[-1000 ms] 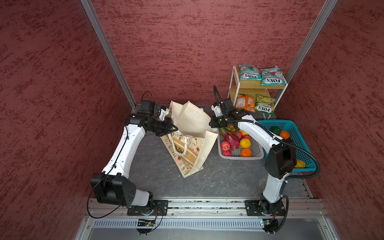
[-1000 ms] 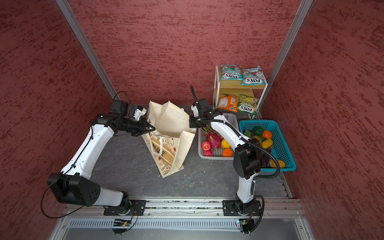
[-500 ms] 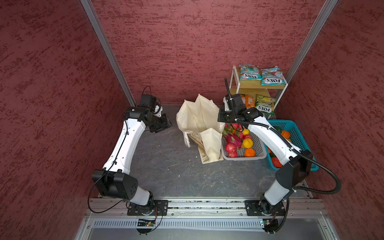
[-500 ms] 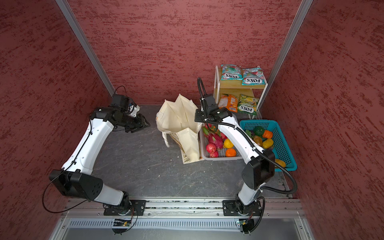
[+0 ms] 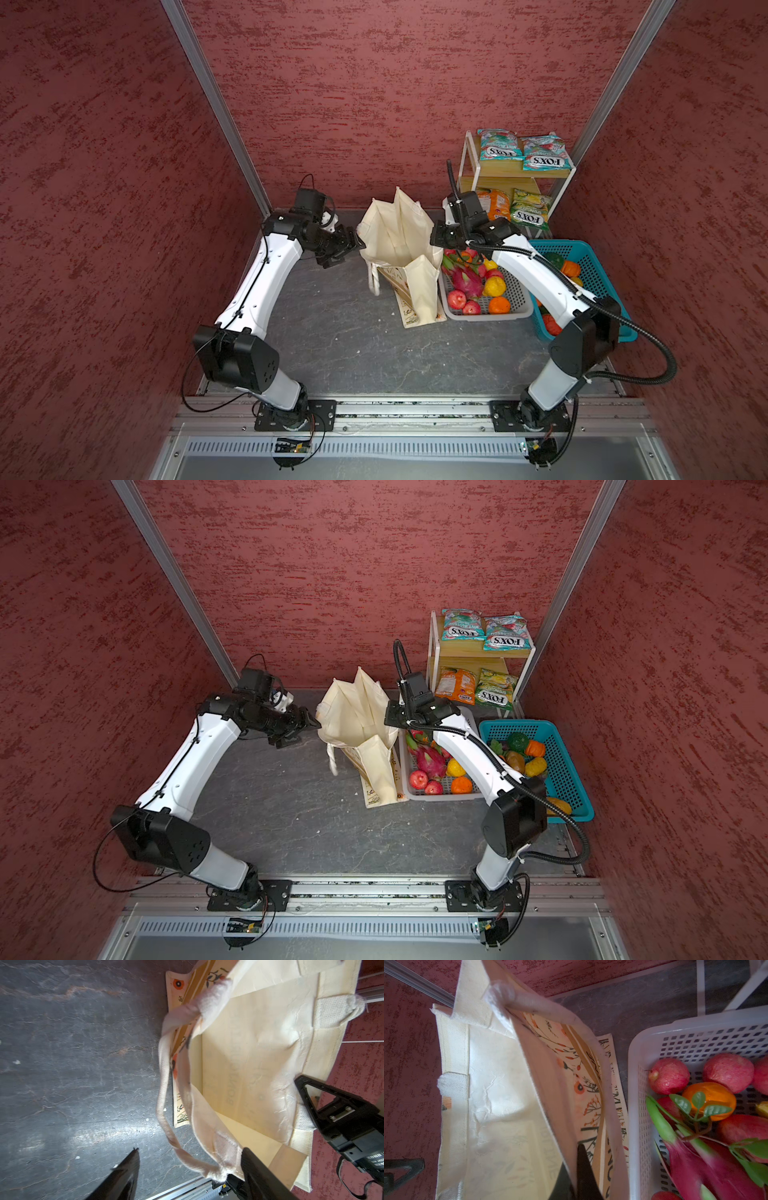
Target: Place the food into the grocery bag and tie it
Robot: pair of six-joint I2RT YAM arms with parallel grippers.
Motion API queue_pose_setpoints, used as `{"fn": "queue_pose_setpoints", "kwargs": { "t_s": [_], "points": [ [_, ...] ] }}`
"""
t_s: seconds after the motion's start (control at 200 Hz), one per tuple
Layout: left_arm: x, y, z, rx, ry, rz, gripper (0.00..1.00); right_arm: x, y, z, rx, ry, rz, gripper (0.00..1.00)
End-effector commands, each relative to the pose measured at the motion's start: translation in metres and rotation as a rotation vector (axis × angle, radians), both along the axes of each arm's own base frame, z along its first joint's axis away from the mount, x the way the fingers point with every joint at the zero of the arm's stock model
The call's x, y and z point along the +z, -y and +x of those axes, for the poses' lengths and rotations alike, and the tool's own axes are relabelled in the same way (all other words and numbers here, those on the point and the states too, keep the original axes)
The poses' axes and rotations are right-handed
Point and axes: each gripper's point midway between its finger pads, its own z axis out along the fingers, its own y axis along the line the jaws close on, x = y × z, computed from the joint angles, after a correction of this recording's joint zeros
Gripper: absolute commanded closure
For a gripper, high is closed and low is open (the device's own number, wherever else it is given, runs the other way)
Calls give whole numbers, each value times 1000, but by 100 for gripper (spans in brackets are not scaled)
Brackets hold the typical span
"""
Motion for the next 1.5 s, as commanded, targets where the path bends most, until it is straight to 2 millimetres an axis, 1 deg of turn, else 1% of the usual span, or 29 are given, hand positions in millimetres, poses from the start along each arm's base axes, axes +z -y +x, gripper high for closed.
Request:
{"fn": "queue_pose_setpoints", "kwargs": {
  "t_s": [0.0, 0.095, 0.145, 0.205, 0.301, 0.436, 0.476, 0.496, 0.581, 0.621, 0.646, 0.656, 0.686, 0.756, 0.807, 0.852, 0.932, 0.967, 1.007, 1.052, 1.112, 1.142, 1.212, 1.267, 1.323, 1.373, 1.413, 1.498],
  "points": [
    [-14, 9, 17, 32, -38, 24, 23, -1, -4, -13, 19, -28, 22, 100],
    [-24, 14, 29, 32, -61, 44, 22, 1, -5, -13, 18, -26, 25, 100],
    [-25, 19, 36, 22, -59, 40, 22, 2, -5, -13, 18, -23, 24, 100],
    [-30, 22, 42, 21, -72, 51, 24, 2, -4, -13, 18, -23, 24, 100],
    [-42, 13, 42, 31, -132, 131, 32, 4, -2, -14, 10, -21, 19, 100],
    [-46, 1, 36, 12, -153, 213, 40, 7, 1, -14, 0, -10, 10, 100],
    [-45, 1, 34, 4, -152, 210, 46, 7, 2, -14, -2, -10, 8, 100],
    [-46, 3, 34, -3, -152, 201, 51, 7, 2, -14, -3, -10, 7, 100],
    [-47, 12, 31, -23, -154, 151, 76, 6, 3, -15, -6, -12, 0, 100],
    [-50, 11, 29, -22, -175, 150, 91, 4, 5, -15, -8, -15, -8, 100],
    [-53, 9, 26, -21, -194, 160, 98, 4, 6, -15, -12, -15, -13, 100],
    [-54, 7, 25, -21, -199, 167, 100, 4, 7, -15, -14, -16, -16, 100],
    [-55, 4, 23, -21, -206, 190, 100, 3, 9, -16, -22, -21, -29, 100],
    [-57, -10, 18, -12, -209, 253, 100, -1, 16, -16, -30, -24, -75, 100],
    [-55, -26, 15, -4, -199, 339, 100, -3, 23, -16, -44, -29, -123, 100],
    [-49, -45, 12, -6, -184, 463, 100, -6, 38, -15, -92, -29, -194, 100],
    [-41, -83, 6, 1, -185, 678, 100, -6, 67, -14, -180, -16, -324, 100],
    [-36, -101, 3, 7, -189, 777, 100, -4, 83, -14, -239, -12, -394, 100],
    [-31, -121, -1, 23, -199, 864, 100, -3, 99, -15, -291, -12, -460, 100],
    [-27, -141, -5, 49, -215, 925, 100, -2, 113, -18, -331, -16, -527, 100],
    [-22, -163, -9, 77, -227, 986, 100, -3, 124, -20, -359, -27, -583, 100],
    [-19, -173, -11, 86, -230, 1014, 100, -4, 126, -21, -364, -33, -596, 100],
    [-14, -186, -13, 95, -242, 1049, 100, -7, 127, -23, -367, -43, -603, 100],
    [-15, -186, -13, 87, -241, 1038, 100, -10, 124, -23, -355, -53, -589, 100],
    [-19, -172, -8, 52, -213, 969, 100, -11, 115, -21, -326, -50, -545, 100],
    [-25, -150, -2, 3, -176, 868, 100, -13, 103, -20, -286, -46, -486, 100],
    [-29, -126, 1, -33, -146, 751, 100, -15, 90, -19, -241, -43, -428, 100],
    [-29, -83, 5, -61, -92, 527, 100, -17, 63, -19, -153, -48, -309, 100]
  ]
}}
